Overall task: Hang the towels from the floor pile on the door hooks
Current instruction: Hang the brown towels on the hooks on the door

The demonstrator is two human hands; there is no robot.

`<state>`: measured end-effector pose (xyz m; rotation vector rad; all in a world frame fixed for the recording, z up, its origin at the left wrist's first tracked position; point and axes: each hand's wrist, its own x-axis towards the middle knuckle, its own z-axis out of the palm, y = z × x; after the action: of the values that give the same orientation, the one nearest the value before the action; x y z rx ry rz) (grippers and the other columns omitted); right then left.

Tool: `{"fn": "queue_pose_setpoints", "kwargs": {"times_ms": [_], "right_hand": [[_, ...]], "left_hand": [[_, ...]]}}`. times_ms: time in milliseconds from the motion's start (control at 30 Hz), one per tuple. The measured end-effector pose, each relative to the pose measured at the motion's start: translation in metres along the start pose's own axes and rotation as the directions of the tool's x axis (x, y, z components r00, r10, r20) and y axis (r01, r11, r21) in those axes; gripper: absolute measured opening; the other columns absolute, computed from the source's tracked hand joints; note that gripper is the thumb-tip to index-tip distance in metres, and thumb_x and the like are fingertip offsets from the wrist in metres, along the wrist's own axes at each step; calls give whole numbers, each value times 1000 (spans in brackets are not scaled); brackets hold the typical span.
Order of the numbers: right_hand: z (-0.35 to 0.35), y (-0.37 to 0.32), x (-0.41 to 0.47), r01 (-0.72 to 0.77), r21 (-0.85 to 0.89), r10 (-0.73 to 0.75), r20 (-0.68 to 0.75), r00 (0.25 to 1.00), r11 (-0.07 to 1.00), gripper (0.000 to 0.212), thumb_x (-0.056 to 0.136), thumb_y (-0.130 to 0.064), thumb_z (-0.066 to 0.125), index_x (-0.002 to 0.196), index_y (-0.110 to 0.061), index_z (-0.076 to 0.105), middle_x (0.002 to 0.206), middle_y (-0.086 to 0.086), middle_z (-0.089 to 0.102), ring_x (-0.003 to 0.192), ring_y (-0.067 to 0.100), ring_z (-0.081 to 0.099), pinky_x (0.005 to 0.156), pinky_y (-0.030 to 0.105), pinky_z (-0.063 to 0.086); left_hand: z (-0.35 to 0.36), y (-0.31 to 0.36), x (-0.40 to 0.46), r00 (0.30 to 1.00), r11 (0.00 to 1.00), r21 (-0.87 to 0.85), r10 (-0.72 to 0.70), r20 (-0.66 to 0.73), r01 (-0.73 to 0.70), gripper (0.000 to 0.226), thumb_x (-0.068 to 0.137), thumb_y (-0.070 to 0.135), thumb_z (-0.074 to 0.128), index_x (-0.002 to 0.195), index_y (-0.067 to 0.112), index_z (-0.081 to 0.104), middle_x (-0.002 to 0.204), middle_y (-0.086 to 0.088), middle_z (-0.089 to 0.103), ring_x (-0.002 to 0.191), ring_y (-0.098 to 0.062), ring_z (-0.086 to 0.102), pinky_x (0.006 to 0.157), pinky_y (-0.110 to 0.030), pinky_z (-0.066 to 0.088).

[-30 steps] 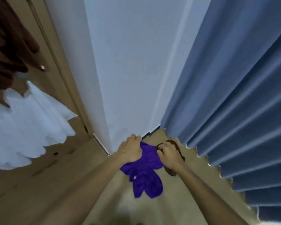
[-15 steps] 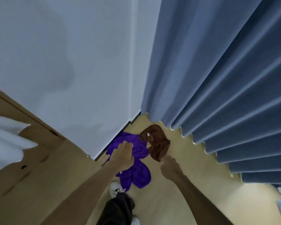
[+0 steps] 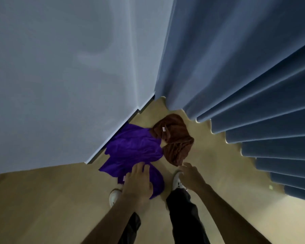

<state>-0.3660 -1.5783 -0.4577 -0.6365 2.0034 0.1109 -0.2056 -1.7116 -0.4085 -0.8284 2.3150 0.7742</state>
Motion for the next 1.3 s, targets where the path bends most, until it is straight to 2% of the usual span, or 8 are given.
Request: {"fn": "queue_pose_setpoints", "kwargs": {"times_ms": [167,400,533,633,733,867,1167,1300], "right_hand": [[27,44,167,-60,-24,60,30,998,998,53,97,-22,41,146,-10,25,152,14,26,135,35,33,109,40,32],[74,72,367,17,-130,-22,-40,999,991,43,95,-26,44,137,-17,46,150,17,30,138,39,25,111,48,24],[90,62,454,34,-119,-43,-77,996,992,58,92,-29,47,146,-31,28,158,13,-2,143,37,9,114,48,21],[96,49,477,41,-123,-48,-63,997,992,46,93,-25,45,137,-12,43,149,15,29,135,36,28,111,45,28],[91,37,439,113,-92,-127,-151,980,989,34,92,-16,46,117,4,58,124,25,52,116,37,51,97,38,41],[51,30,346,200,101,-170,-246,954,975,20,88,-2,49,98,4,65,109,21,60,106,34,57,90,34,41],[-126,-59,93,462,447,-296,-393,871,766,9,87,-11,61,92,-13,68,92,-3,67,83,4,60,67,2,41],[-196,-109,-26,588,554,-393,-440,808,590,15,85,-12,65,83,-26,70,83,-15,69,82,-3,63,72,5,44]], "left_hand": [[72,-17,142,997,993,-99,-68,-21,66,58,96,27,41,148,14,18,156,-5,14,144,-23,14,114,-39,27],[185,-48,273,998,978,-204,-46,-39,37,51,95,23,40,143,16,26,151,-4,21,139,-19,22,110,-36,33],[237,-80,294,998,978,-199,-61,-29,54,49,94,25,38,142,18,27,148,-1,26,132,-15,30,104,-32,39],[254,-97,283,992,980,-158,-112,49,119,49,93,23,37,141,19,27,146,1,26,130,-15,31,101,-31,38],[246,-92,255,972,976,-110,-169,161,188,50,93,22,37,141,20,25,148,1,23,134,-17,27,105,-32,35],[195,-57,206,970,973,-152,-143,194,173,48,93,21,37,140,20,27,146,0,27,133,-17,29,105,-30,34],[-14,42,105,995,962,-269,-64,-77,41,44,96,19,37,140,14,35,153,-1,23,130,-21,39,102,-31,38],[-112,79,48,978,903,-429,-76,-193,-14,30,95,16,46,122,4,54,126,-9,57,113,-25,56,93,-36,46]]}}
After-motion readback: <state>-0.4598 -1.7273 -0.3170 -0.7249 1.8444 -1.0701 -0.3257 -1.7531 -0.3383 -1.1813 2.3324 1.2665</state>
